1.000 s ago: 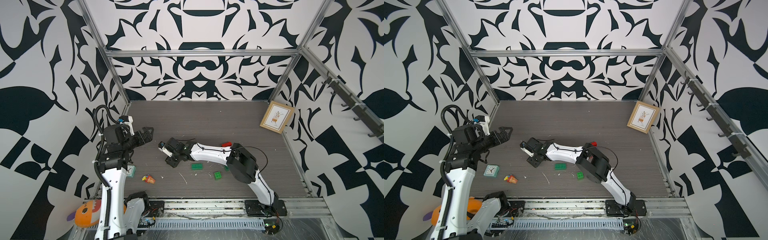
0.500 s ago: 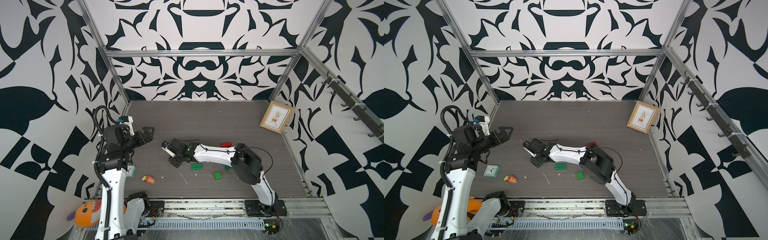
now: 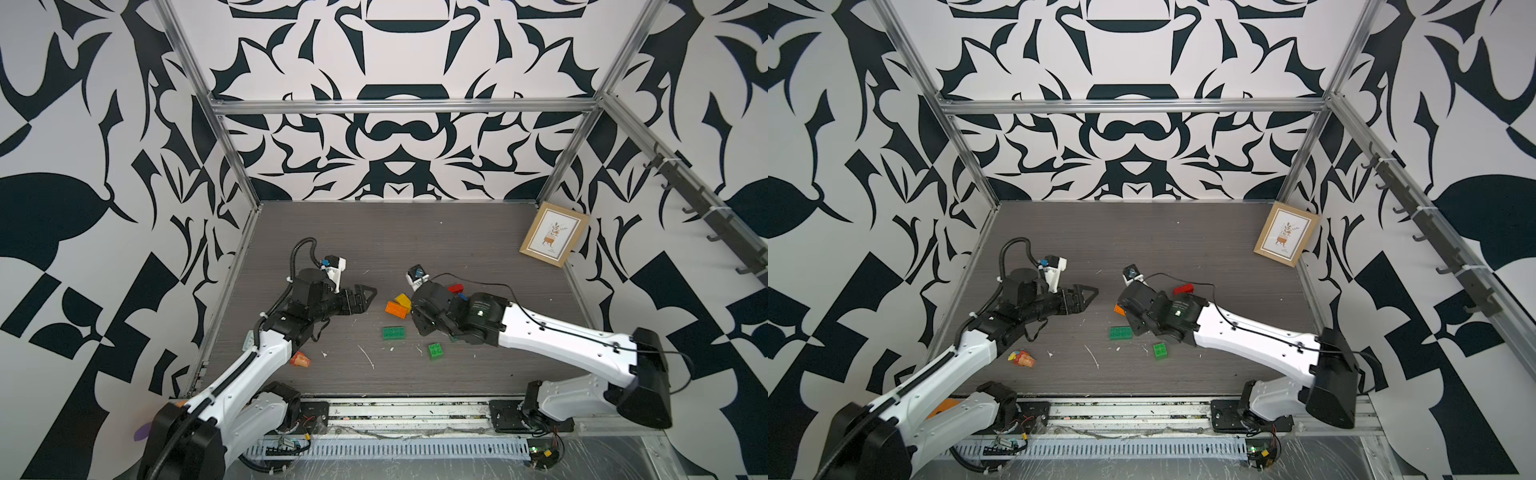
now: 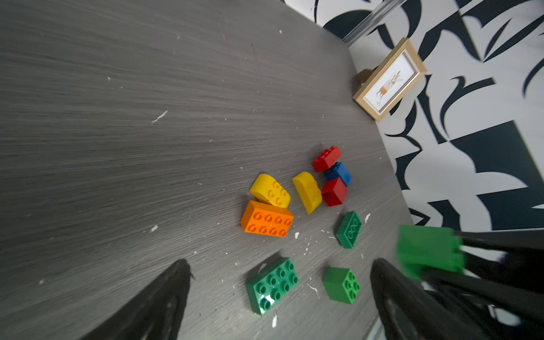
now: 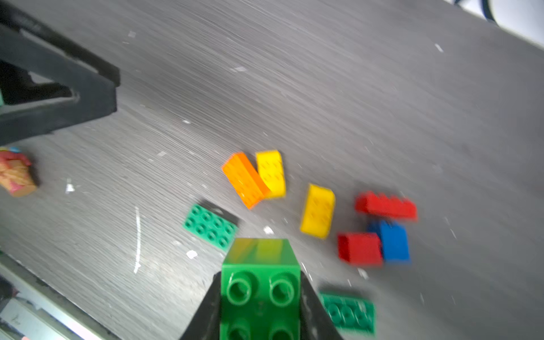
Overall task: Assemble an ice cream with lego
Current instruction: Pick up the lego brick from the center of the board, then place the lego brick at the center of the board.
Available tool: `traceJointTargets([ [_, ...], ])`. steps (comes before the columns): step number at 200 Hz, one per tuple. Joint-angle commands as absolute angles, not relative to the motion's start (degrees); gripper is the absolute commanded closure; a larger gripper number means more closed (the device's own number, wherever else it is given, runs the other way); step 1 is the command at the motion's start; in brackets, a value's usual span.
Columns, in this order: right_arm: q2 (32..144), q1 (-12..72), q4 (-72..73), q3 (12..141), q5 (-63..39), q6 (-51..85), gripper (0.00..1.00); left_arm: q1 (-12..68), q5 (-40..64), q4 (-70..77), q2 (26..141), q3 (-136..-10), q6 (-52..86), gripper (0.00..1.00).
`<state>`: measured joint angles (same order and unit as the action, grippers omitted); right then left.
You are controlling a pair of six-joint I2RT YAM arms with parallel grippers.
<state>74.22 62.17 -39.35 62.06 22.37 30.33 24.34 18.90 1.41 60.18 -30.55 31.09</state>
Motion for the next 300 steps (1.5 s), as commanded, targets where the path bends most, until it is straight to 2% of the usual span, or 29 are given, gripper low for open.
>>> traceJointTargets([
  [1,71.5,62.8,-49.3,59.0,28.2,43.3,0.83,24.6,17.5,12.1,63.4,-30.3,29.6,0.01],
  [22,71.9,64.7,-50.1,57.2,28.6,47.3,0.83,24.7,19.3,14.1,65.7,-30.3,25.8,0.01],
  [59,73.9,67.6,-47.1,55.0,28.8,51.7,0.82,24.6,19.6,21.1,63.1,-24.5,22.3,0.01],
  [97,75.5,68.6,-42.3,52.3,25.9,53.7,0.82,24.6,21.4,20.2,60.5,-23.7,19.0,0.01],
  [157,76.6,70.7,-40.2,49.8,26.4,57.1,0.82,24.6,16.5,18.0,58.2,-23.3,18.1,0.01],
  [300,77.7,71.9,-36.1,45.3,26.7,60.1,0.80,24.6,13.9,16.1,58.9,-23.9,17.8,0.01],
])
